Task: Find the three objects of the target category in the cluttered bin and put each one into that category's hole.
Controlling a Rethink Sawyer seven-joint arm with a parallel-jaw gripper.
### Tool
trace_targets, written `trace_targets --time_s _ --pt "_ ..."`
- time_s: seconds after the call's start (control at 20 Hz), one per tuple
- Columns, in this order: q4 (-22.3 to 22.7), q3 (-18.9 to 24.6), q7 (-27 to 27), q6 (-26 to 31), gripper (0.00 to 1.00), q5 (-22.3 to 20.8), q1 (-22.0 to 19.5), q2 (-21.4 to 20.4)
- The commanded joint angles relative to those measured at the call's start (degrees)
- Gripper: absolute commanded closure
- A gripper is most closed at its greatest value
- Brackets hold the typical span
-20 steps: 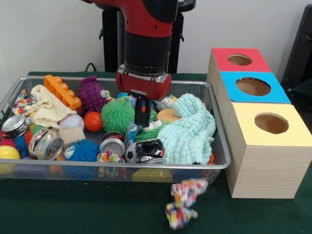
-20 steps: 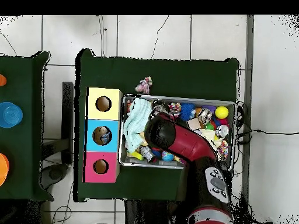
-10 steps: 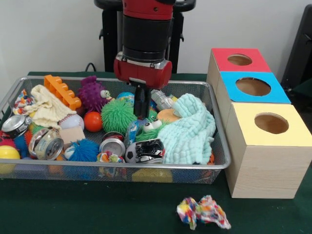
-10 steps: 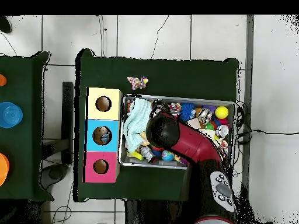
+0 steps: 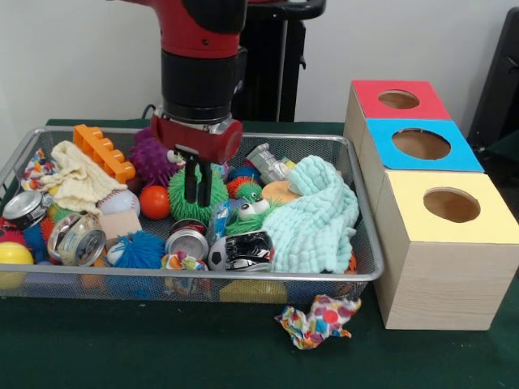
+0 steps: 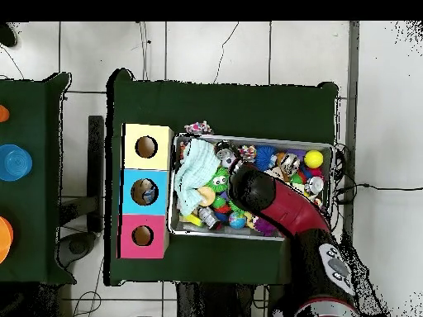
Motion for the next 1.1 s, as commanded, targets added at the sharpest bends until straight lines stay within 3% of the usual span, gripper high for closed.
trace_targets --time_s 0.05,0.15,0.6,0.85,1.1 --pt "1.55 4.66 7.11 3.13 0.0 -0.56 -1.04 3.26" --pt "0.8 3.19 8.11 4.13 0.0 -0.13 0.25 3.33" --pt "1.0 4.03 9.25 2.43 0.0 0.84 0.15 2.76" --pt "1.85 7.29 6.1 4.19 0.0 -0.13 -1.84 1.18" --pt "4.02 8.69 7.19 4.25 0.0 0.76 -1.89 -1.75"
